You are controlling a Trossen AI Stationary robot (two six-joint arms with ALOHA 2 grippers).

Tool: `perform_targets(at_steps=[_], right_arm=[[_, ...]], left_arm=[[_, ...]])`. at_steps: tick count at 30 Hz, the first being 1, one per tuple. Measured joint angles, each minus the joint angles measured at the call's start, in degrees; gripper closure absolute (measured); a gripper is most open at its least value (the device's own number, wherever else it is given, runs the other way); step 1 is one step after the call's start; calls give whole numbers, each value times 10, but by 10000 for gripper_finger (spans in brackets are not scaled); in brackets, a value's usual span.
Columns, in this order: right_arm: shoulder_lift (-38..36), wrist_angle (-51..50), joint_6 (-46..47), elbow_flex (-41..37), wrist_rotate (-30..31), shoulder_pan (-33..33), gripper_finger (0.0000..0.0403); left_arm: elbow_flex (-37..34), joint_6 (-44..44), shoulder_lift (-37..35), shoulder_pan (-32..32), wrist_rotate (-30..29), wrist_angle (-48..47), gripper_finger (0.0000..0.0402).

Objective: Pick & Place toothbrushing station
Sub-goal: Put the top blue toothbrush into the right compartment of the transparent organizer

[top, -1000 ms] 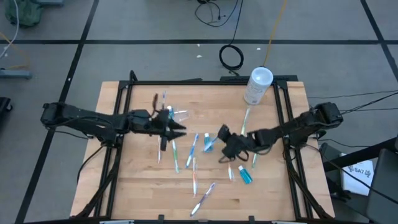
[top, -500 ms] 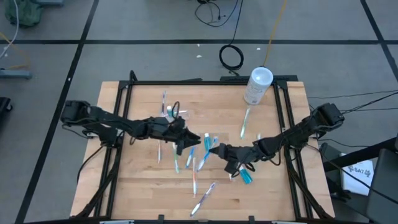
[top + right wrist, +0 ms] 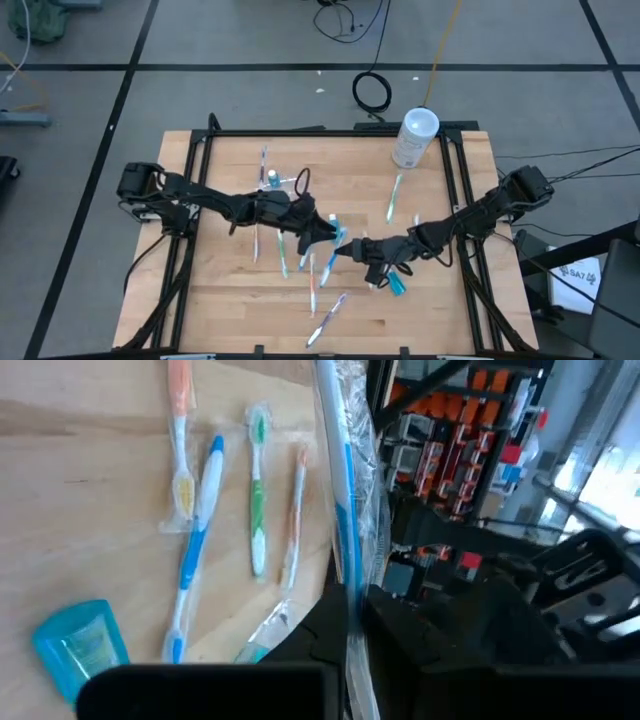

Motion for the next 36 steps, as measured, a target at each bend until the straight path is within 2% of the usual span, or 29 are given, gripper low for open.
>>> perform_targets(at_steps=[7,11,15,22,29,36], right_arm=[[0,21,-16,0,1,-1,388],[0,22,-6,0,1,-1,388],[0,25,1,0,1,-3,388],[0,66,-17,0,1,-27,387],[0,78,-46,0,-20,-36,387],[0,84,-48,0,-31,-35,387]], left_arm=[[0,41,-2,0,18,-21,220],[0,42,-1,0,46,-11,186],[0,43,-1,-3,47,-5,166],[0,45,-1,-2,30,-5,163],[0,-3,-2,12,34,34,163],[0,-23,-2,16,38,34,163]])
